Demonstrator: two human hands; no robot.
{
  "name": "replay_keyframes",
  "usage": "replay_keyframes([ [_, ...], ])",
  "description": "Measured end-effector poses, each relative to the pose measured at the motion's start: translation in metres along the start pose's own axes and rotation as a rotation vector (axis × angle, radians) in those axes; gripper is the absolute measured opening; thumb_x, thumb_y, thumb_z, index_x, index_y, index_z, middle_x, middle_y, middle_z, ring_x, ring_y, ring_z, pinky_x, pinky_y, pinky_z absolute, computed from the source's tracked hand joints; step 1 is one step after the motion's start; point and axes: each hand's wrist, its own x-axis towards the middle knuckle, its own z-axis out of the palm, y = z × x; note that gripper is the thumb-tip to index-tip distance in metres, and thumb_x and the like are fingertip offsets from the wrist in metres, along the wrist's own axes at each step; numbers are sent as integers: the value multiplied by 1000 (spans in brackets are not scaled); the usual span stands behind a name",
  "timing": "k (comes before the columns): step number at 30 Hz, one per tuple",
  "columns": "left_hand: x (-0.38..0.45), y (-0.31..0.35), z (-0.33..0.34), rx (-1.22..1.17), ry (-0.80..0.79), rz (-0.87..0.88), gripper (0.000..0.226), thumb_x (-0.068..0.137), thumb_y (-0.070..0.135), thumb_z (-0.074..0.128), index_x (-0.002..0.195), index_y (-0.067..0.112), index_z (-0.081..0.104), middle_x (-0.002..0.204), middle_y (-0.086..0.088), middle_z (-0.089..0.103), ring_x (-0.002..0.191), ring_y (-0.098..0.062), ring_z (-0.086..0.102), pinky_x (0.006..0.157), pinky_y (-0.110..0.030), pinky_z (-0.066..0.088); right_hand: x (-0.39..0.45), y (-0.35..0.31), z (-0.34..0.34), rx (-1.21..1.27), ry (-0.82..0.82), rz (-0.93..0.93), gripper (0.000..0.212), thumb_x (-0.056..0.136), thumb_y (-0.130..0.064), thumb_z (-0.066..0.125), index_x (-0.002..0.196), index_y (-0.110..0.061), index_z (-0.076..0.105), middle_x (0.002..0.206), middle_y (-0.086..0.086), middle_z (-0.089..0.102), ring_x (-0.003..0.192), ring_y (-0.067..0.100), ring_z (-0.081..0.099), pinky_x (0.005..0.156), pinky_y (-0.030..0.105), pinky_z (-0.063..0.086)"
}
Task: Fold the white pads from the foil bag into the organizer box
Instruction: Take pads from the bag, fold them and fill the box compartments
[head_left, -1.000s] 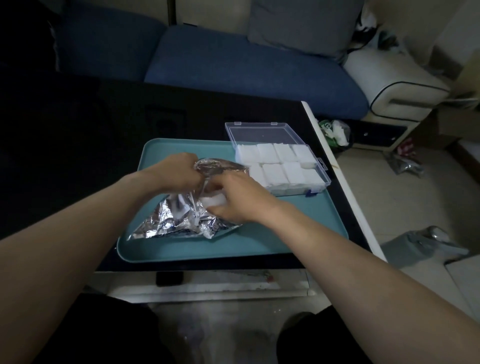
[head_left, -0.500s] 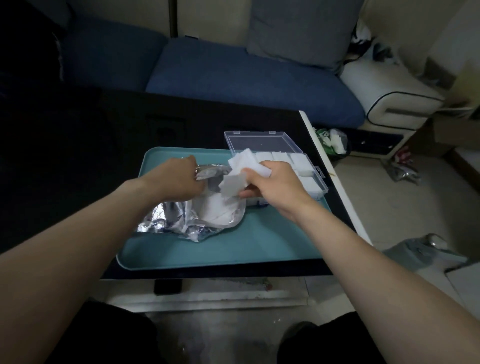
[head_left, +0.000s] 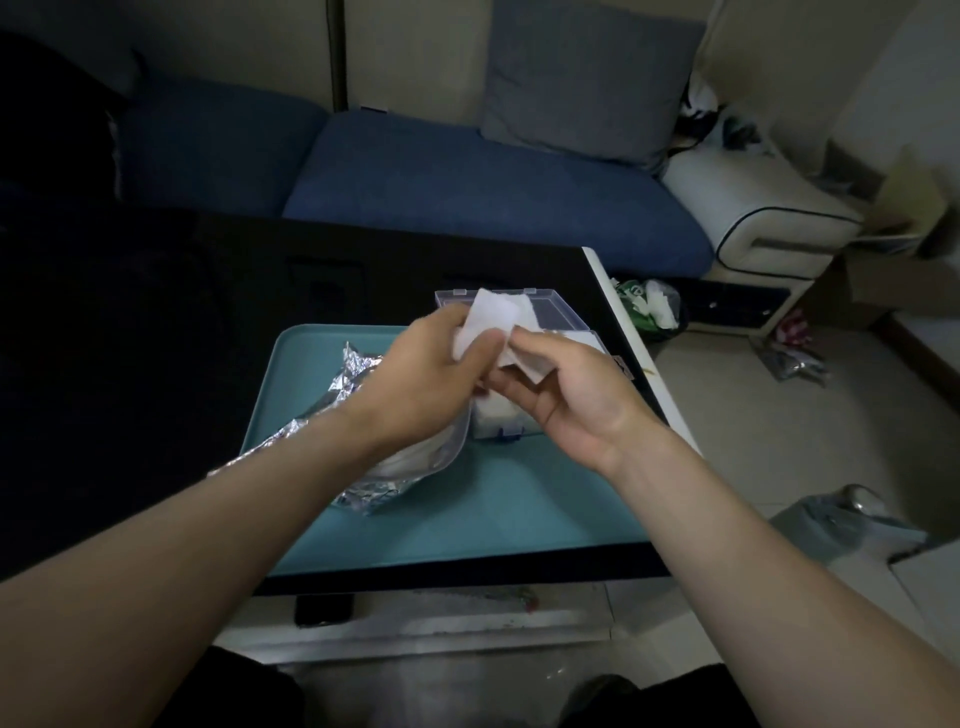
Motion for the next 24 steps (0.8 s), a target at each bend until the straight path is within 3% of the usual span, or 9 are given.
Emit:
replay_keyframes([
  [3,-2,7,2,-124,-93,-56,19,105,13,43,92,6,56,70,-16,71,44,-10,64,45,-27,51,0,-2,-6,-209,53,-28,24,96,-19,65,107,1,71,88,11,72,76,17,69,66,26,58],
  [7,-1,7,4,-87,-112,-67,20,105,11,42,92,10,58,60,4,71,36,-12,59,45,-31,50,1,-2,-18,-694,135,-280,22,97,-28,66,88,-11,77,72,-4,70,65,8,60,56,24,48],
  [10,3,6,9,-167,-74,-132,21,104,11,44,93,5,61,63,2,71,33,-12,56,37,-24,43,1,-3,-21,-695,225,-367,10,89,-25,76,86,-16,75,69,-3,72,58,7,61,55,25,50],
  [15,10,0,21,-319,65,-251,22,103,10,45,101,-4,62,74,-7,71,31,-10,50,36,-21,38,-1,-14,-25,-449,431,-389,14,88,-24,78,88,-13,69,73,0,73,62,12,71,53,24,50],
  [18,14,-4,25,-416,130,-289,22,102,12,50,107,-6,61,79,-8,74,43,-14,61,37,-22,40,-4,-20,-22,-238,366,-270,18,89,-31,75,84,-14,69,73,-1,71,58,8,65,54,23,48],
  [21,13,-2,30,-468,139,-295,20,98,15,60,103,-3,64,79,-6,75,55,-18,69,39,-23,46,-2,-8,-19,-388,305,-250,23,90,-37,73,80,-17,71,67,-6,69,59,6,62,56,25,47],
  [24,11,1,37,-488,115,-303,18,95,16,65,98,-1,64,78,-8,75,60,-21,71,41,-25,46,1,5,-14,-454,393,-310,24,91,-36,72,82,-14,72,66,-7,67,56,1,60,57,22,47],
])
